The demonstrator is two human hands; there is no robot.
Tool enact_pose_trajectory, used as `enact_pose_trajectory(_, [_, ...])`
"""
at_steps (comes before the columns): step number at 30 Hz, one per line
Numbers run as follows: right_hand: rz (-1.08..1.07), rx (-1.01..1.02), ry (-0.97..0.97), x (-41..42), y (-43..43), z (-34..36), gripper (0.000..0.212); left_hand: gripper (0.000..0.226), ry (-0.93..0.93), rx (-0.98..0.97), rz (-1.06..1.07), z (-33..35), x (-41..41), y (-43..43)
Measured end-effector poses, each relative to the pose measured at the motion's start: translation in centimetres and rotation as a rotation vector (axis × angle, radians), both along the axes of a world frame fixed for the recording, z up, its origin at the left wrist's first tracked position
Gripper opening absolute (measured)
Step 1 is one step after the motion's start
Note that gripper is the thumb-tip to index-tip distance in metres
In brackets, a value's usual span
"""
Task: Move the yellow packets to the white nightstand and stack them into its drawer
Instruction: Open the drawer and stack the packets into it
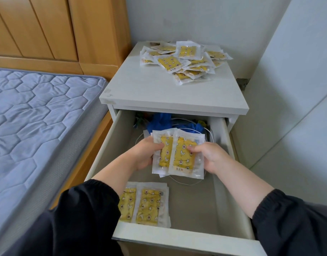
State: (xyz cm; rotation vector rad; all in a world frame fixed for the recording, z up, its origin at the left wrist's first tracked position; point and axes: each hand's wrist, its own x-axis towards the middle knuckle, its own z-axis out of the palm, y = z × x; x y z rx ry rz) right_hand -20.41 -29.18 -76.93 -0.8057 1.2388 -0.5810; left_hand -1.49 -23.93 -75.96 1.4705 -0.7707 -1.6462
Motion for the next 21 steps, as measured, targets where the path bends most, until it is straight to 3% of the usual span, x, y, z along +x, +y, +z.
enact_pose_trajectory(9, [0.002, -0.093, 0.003, 0.1, 0.4, 0.0, 0.021, 0.029, -0.089, -0.013, -0.039, 0.2, 0.2, -0.3])
enact_pose_trajectory(15, [0.108, -0.014, -0.079, 0.1, 0.8, 0.8, 0.022, 0.023, -0.021, -0.039, 0.044, 0.4, 0.3, -0.1])
enact_pose_trajectory(21, [0.084, -0.08, -0.044, 0.0, 1.0, 1.0, 0.023, 0.025, -0.008, -0.017, 0.073, 0.5, 0.6, -0.3])
